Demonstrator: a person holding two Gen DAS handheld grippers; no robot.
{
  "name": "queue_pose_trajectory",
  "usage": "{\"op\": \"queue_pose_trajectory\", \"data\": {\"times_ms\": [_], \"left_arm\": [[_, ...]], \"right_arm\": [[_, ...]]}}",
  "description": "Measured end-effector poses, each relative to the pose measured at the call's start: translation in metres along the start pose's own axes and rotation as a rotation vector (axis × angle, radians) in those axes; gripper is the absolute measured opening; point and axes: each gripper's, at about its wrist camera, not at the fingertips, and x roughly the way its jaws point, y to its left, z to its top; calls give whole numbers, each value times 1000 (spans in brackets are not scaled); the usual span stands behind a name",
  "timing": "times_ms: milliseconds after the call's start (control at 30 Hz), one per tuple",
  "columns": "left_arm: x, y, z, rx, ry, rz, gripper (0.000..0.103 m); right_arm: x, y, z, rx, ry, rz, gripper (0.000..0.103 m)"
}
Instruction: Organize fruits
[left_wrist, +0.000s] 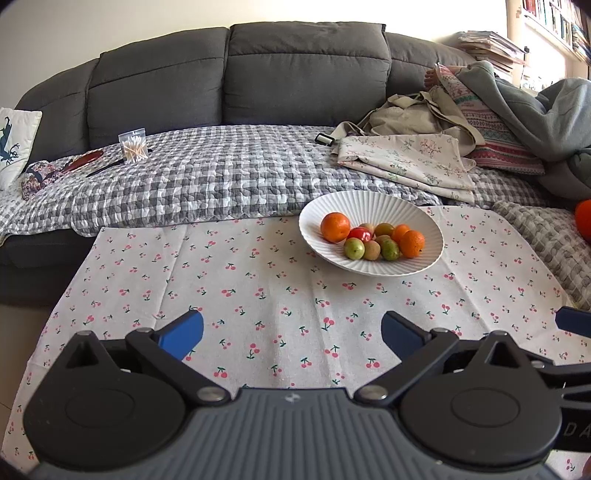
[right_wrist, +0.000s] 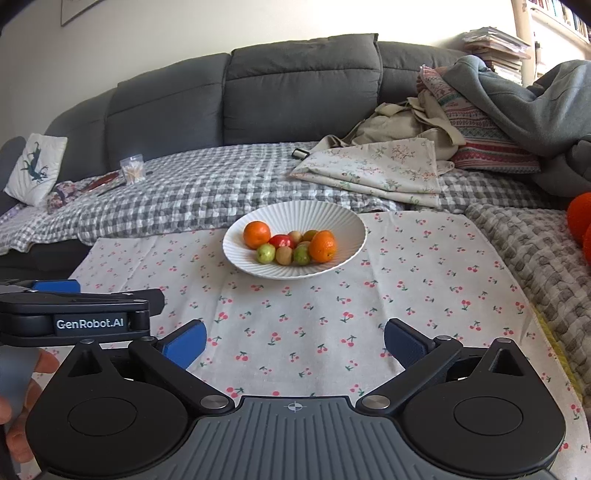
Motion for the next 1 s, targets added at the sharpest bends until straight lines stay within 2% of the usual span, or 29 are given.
{"op": "queue_pose_trajectory", "data": {"times_ms": [1000], "left_arm": [[3,-1,-1,-21,17,-11,102]], "right_arm": [[2,-2,-2,4,3,-15,103]]}}
